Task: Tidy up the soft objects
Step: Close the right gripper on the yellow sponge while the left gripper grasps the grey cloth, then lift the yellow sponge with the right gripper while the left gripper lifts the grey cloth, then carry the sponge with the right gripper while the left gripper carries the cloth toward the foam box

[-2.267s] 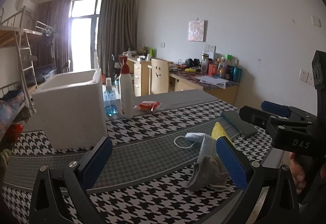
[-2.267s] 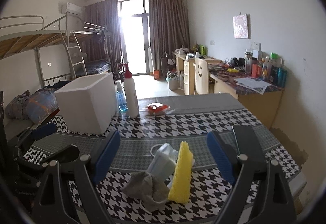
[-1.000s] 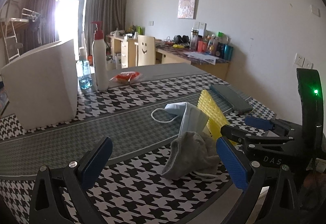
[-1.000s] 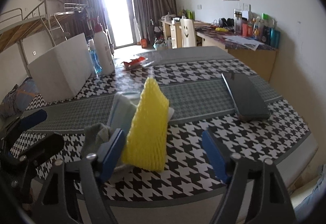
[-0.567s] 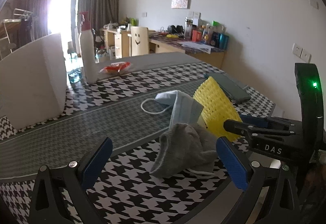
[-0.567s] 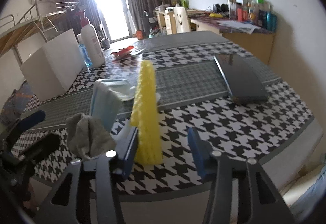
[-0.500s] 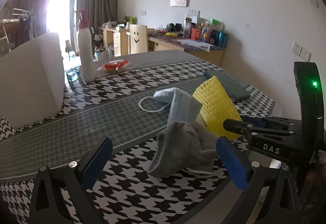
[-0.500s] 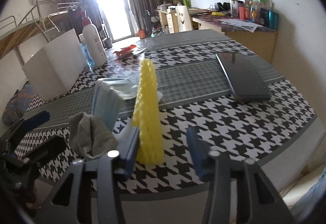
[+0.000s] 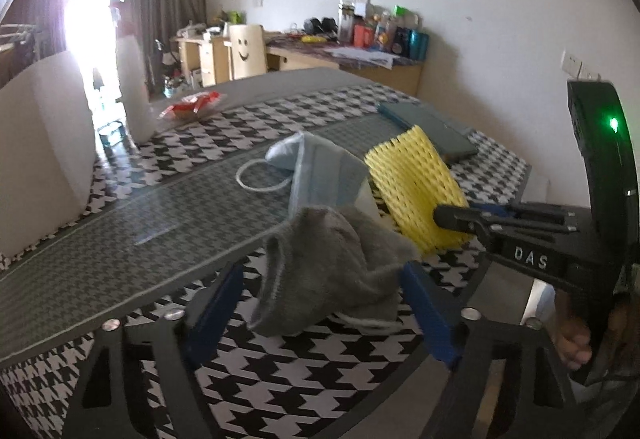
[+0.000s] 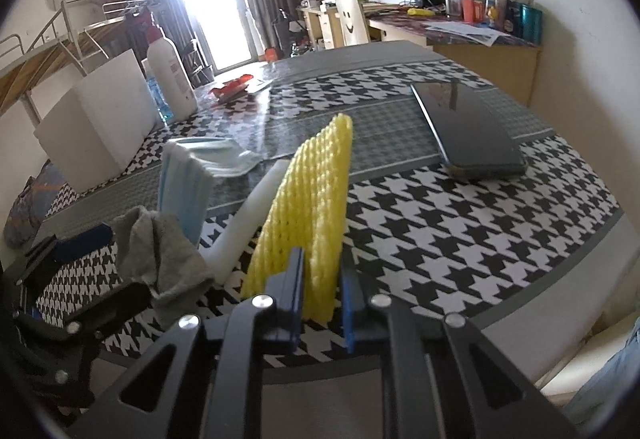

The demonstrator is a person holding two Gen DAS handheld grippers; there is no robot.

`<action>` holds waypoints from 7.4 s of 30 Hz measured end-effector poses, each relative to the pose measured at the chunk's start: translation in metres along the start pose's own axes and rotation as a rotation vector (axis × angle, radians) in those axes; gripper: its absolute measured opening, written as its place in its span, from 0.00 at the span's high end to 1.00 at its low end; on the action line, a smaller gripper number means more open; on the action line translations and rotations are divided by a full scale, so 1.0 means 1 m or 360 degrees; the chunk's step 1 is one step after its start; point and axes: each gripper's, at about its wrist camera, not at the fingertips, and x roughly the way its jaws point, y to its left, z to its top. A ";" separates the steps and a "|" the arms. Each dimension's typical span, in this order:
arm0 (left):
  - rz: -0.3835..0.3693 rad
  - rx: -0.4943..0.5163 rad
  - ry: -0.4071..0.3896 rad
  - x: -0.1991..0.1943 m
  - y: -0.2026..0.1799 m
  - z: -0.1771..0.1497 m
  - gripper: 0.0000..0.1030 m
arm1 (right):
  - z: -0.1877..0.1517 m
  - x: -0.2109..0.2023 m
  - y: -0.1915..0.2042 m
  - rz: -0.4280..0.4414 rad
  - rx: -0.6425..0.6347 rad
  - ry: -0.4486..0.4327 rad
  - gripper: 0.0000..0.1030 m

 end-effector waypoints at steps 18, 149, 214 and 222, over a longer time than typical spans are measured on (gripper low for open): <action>-0.0028 0.0107 0.0035 0.004 -0.014 -0.003 0.78 | -0.004 -0.004 -0.001 0.0011 0.0010 -0.0016 0.80; 0.0403 -0.0155 -0.0480 -0.142 0.131 0.062 0.78 | 0.090 -0.059 0.140 0.0381 -0.0463 -0.0491 0.88; 0.0617 -0.0269 -0.0582 -0.153 0.192 0.120 0.78 | 0.165 -0.049 0.209 0.0448 -0.0679 -0.0509 0.88; 0.0638 -0.0298 -0.0574 -0.149 0.203 0.125 0.78 | 0.172 -0.048 0.216 0.0450 -0.0709 -0.0520 0.88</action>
